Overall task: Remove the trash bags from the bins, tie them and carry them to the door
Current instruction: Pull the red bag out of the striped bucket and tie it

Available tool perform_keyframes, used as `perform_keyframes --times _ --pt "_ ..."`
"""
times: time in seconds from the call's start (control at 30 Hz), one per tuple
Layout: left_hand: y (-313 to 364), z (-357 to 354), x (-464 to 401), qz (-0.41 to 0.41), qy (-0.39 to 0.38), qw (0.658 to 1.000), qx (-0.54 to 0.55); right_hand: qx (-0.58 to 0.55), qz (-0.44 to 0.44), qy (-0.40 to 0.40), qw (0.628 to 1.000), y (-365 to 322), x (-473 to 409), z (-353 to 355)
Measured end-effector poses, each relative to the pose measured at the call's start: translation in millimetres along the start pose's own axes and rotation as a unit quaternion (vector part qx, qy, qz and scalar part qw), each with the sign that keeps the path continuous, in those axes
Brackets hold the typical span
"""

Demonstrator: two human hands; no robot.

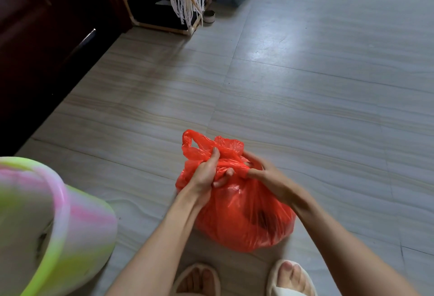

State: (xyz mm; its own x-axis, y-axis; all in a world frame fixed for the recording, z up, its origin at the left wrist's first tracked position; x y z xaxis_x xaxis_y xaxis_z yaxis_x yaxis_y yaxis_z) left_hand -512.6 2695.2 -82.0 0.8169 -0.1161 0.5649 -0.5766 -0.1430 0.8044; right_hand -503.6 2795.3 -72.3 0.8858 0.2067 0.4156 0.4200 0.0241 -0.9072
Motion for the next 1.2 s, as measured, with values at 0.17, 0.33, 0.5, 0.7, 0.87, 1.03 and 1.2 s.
perform_keyframes --times 0.17,0.33,0.5,0.7,0.87,1.03,1.2 --pt "-15 -2 2 0.088 -0.072 0.991 0.068 -0.025 -0.058 -0.027 0.998 17 -5 2" --pt "-5 -10 9 0.079 -0.106 0.99 0.05 -0.051 -0.14 -0.012 0.989 16 -7 5" --pt "6 -6 9 0.045 -0.092 0.994 0.029 -0.064 -0.126 0.084 0.986 -5 -22 16" --pt "-6 6 4 0.092 -0.099 0.989 0.063 -0.301 -0.042 0.148 0.941 -30 -12 46" --pt "-4 -1 -2 0.097 -0.107 0.983 0.114 -0.388 0.027 0.114 0.914 -50 22 63" --pt "5 -14 5 0.106 -0.127 0.972 0.169 -0.222 -0.029 0.024 0.974 -19 42 37" --pt "10 -15 5 0.087 -0.098 0.977 0.17 -0.017 -0.102 -0.069 0.992 5 50 23"
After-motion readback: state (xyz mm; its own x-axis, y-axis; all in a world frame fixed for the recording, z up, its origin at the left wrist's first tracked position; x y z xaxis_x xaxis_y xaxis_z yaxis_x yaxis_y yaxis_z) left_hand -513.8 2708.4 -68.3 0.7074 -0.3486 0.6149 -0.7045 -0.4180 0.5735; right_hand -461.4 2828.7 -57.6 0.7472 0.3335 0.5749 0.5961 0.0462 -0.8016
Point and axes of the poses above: each hand's wrist, its own x-axis away from the middle knuckle, its own z-axis out of the back of the hand, y = z × x, the point moved 9 cm from there along -x, towards the middle knuckle, and after that the axes turned 6 degrees about y, right-handed, at the moved point
